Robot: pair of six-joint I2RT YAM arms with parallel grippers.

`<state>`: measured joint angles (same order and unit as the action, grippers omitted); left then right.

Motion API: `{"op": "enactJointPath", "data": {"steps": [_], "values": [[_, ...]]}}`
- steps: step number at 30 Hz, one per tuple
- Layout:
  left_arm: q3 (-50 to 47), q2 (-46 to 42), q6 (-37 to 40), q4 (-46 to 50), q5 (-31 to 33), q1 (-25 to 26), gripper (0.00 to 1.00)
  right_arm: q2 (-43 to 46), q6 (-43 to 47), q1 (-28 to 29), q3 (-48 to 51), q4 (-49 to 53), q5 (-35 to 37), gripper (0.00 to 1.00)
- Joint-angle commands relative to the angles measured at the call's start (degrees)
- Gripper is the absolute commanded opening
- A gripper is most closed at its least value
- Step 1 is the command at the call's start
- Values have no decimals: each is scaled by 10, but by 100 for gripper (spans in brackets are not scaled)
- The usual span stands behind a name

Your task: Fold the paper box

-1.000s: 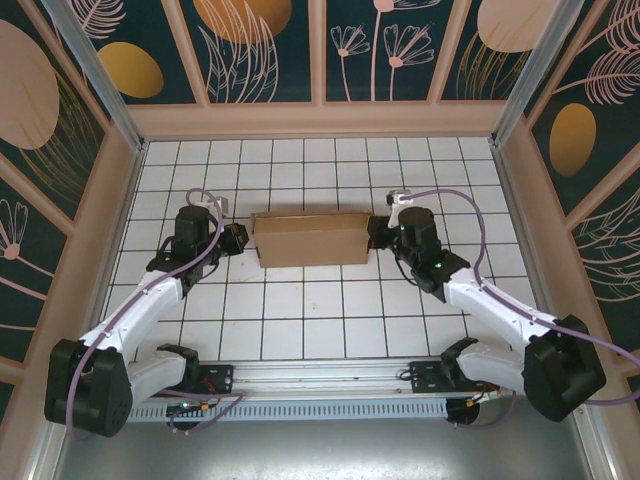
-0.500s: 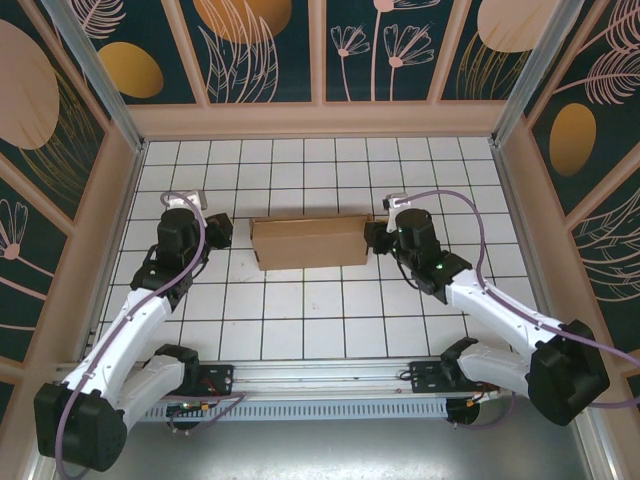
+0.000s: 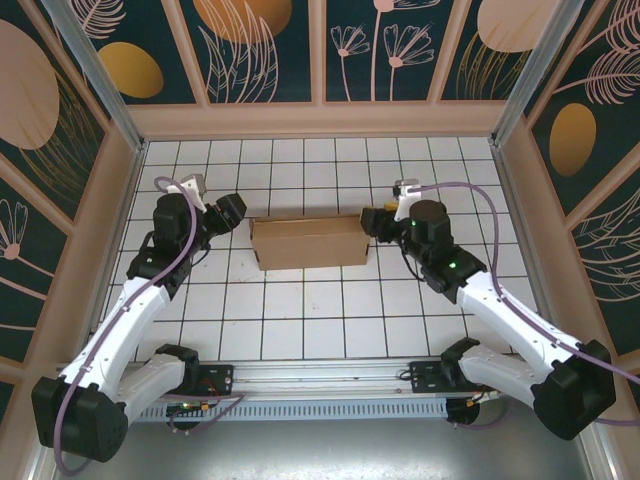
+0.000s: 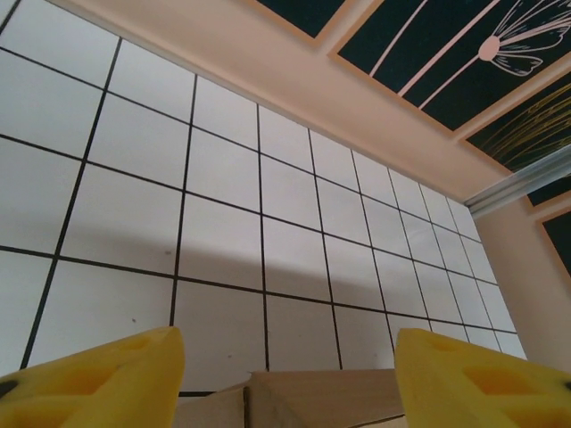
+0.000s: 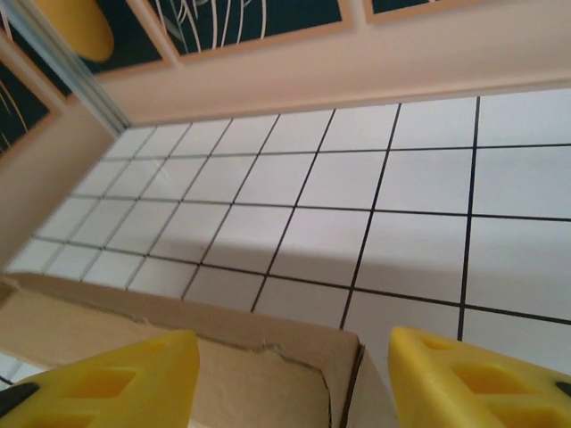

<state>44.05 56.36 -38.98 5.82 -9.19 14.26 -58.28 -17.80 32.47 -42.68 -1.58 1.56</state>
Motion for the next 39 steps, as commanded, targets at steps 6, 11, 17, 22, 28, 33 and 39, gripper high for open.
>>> {"op": "enactJointPath", "data": {"steps": [6,11,17,22,28,33,39], "values": [[3,29,-87,6,-20,4,65,-82,-130,-26,-81,38,-25,59],[6,32,-95,5,-20,13,66,-101,-130,-26,-81,35,-17,58],[4,42,-102,15,-17,22,66,-103,-124,-25,-70,32,-9,56],[-6,54,-109,10,-11,28,65,-104,-123,-25,-55,26,-9,53],[-32,58,-116,-2,-6,37,58,-97,-117,-15,-20,12,10,49],[-82,43,-132,-26,-7,48,53,-75,-121,4,41,-30,22,46],[-136,24,-144,-35,6,54,51,-59,-128,33,106,-68,52,45]]}}
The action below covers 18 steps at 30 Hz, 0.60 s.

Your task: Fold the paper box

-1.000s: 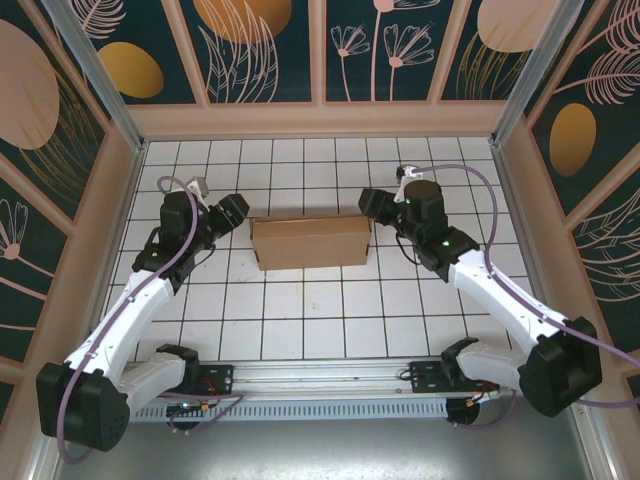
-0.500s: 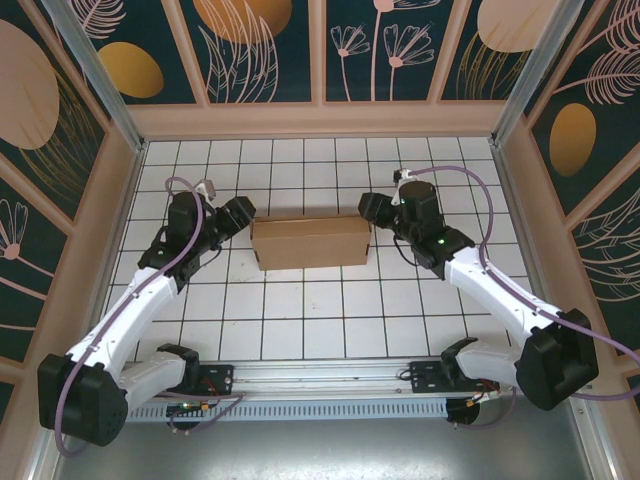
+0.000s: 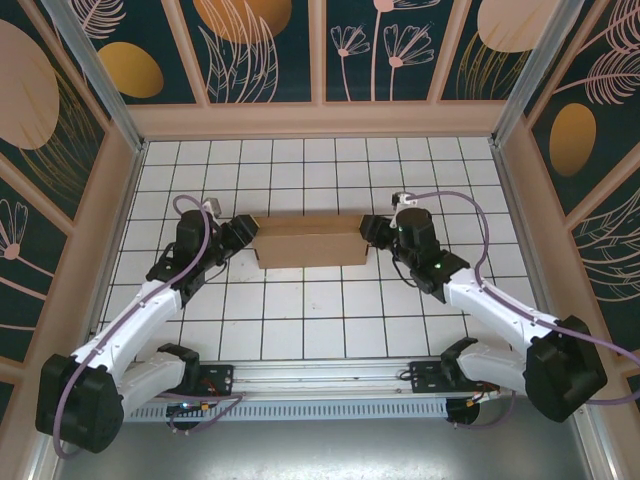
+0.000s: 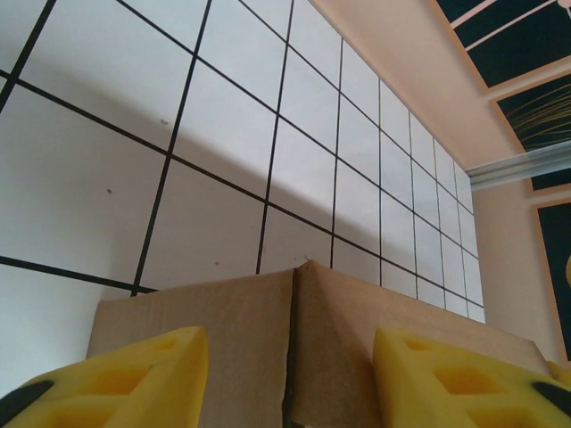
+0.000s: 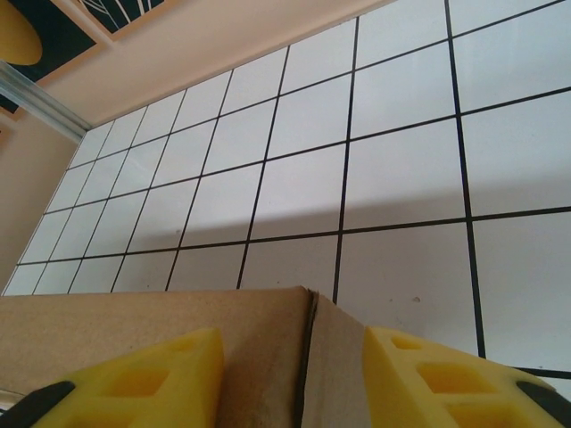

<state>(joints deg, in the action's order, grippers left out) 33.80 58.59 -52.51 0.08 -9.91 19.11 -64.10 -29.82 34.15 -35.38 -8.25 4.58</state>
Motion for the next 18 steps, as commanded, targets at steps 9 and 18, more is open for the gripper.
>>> {"op": "enactJointPath", "data": {"steps": [9,18], "values": [[-146,-11,-51,-30,27,6,43,-6,-34,32,117,-53,66,41],[-195,-9,-62,-63,27,6,32,1,-43,32,124,-72,9,23]]}}
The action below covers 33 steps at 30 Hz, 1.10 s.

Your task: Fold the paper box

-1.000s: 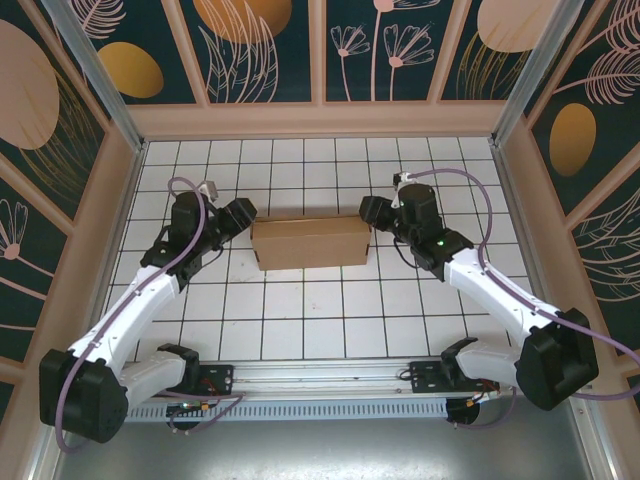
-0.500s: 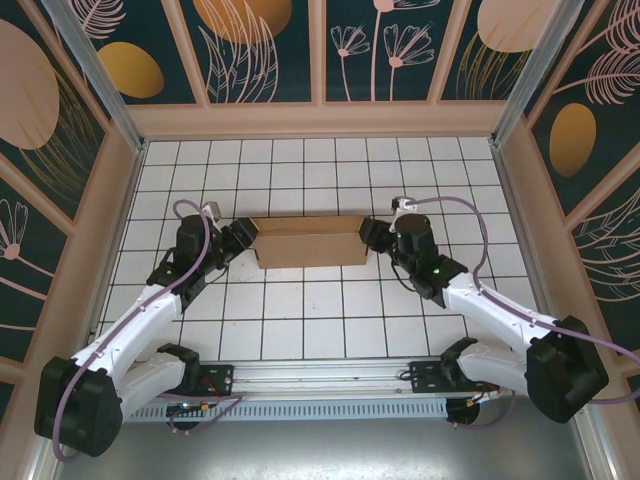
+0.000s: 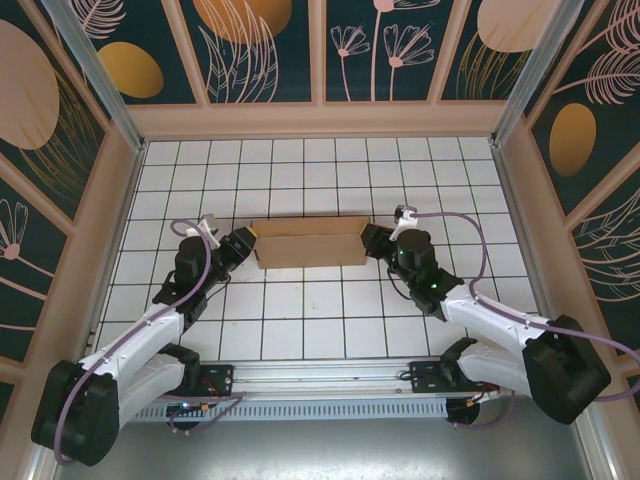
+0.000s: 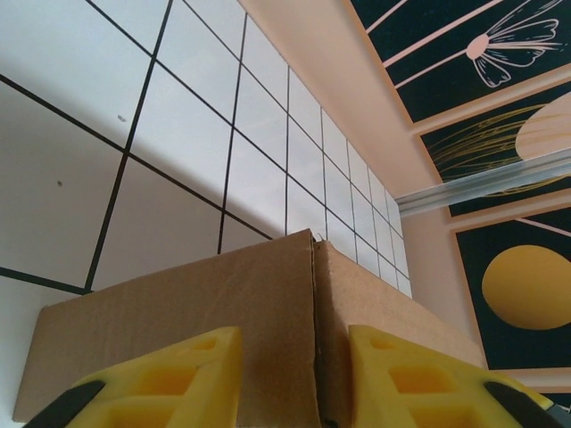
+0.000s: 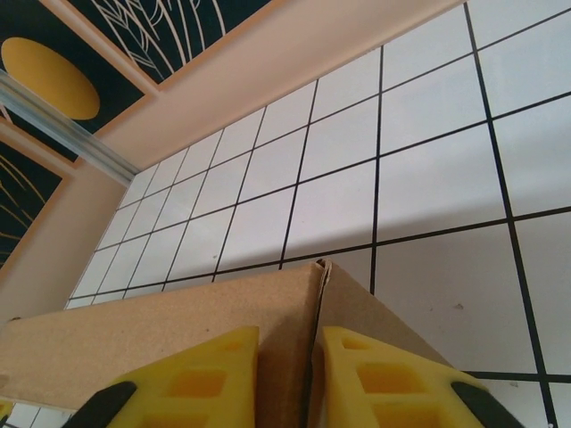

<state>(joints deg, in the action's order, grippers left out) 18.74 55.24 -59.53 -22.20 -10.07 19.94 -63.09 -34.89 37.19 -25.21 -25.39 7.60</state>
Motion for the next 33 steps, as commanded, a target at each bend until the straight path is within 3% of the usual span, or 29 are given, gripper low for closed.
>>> {"op": "enactJointPath", "data": {"steps": [1,5,12,17,22,33], "values": [[-36,19,17,162,26,-3,32,-6,12,1,13,102,-33,25],[11,12,42,160,0,-2,34,-7,22,0,-36,125,-89,29],[43,26,33,144,-63,-2,45,-26,-3,1,-96,155,-159,36],[39,20,15,98,-90,-2,37,-28,-20,1,-107,135,-174,34],[77,54,-5,85,-77,-2,33,-51,-4,-3,-163,139,-161,33],[251,239,20,46,-48,-17,34,-170,17,-127,-308,112,-257,32]]}}
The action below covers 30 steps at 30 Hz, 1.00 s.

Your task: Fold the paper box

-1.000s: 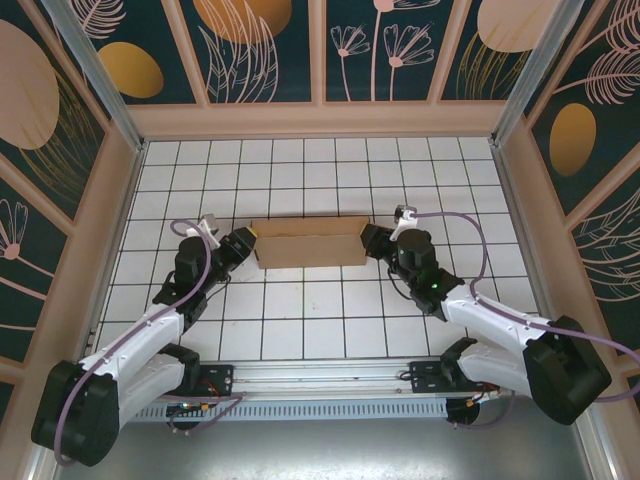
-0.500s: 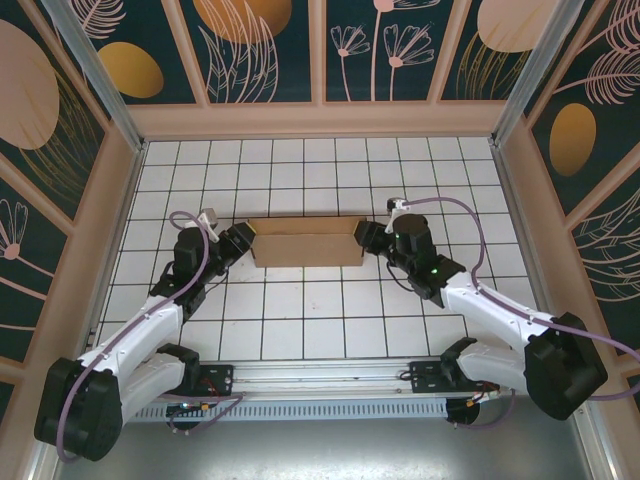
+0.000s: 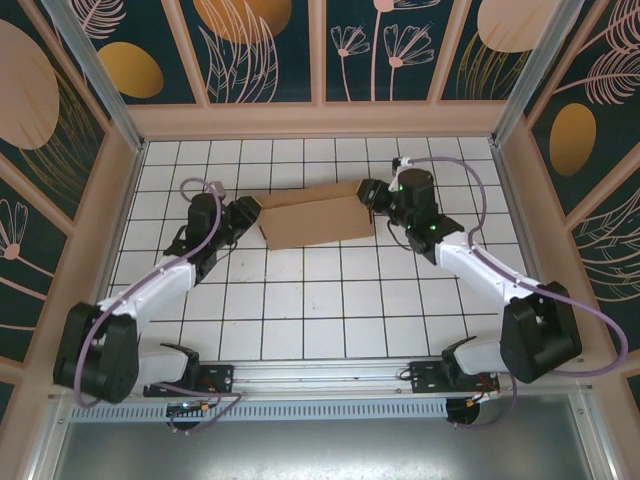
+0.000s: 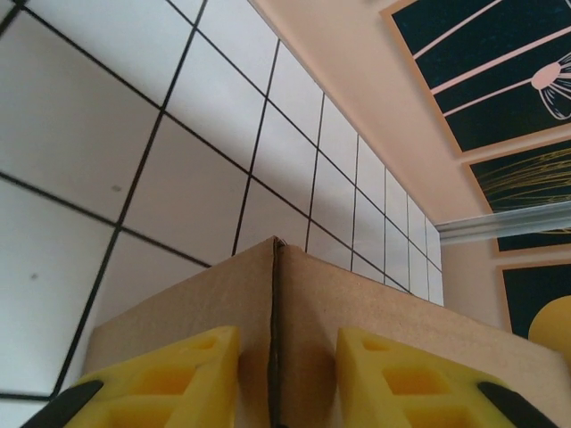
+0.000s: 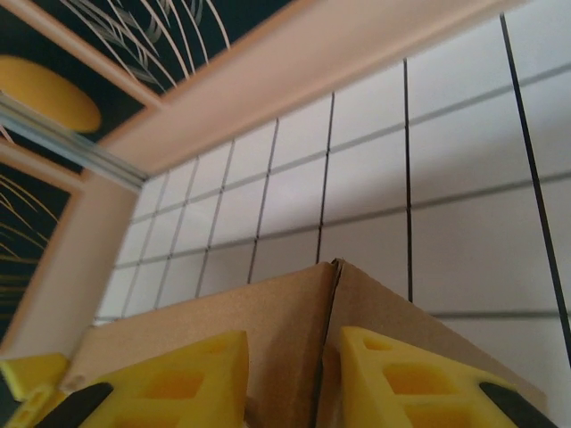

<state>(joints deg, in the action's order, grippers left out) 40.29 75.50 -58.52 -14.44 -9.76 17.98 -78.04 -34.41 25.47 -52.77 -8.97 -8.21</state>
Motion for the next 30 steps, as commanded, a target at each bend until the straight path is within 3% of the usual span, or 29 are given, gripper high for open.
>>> {"op": "enactJointPath", "data": {"steps": [1,5,8,16,19,25,30], "values": [[49,56,9,-43,-57,0,34,-34,26,-22,-39,-66,-117,32],[102,120,42,-78,-60,-4,34,-71,44,-51,-27,-141,-161,32],[96,136,76,-129,-50,-4,33,-79,59,-65,32,-255,-177,32],[-97,75,128,-335,-12,29,27,-66,119,-66,216,-468,-188,30],[-131,42,137,-318,0,46,28,-39,108,-64,282,-538,-171,30],[-214,-23,103,-292,21,49,30,32,124,-14,361,-532,-107,32],[-233,-74,82,-200,27,57,41,110,126,14,432,-530,-35,39]]}}
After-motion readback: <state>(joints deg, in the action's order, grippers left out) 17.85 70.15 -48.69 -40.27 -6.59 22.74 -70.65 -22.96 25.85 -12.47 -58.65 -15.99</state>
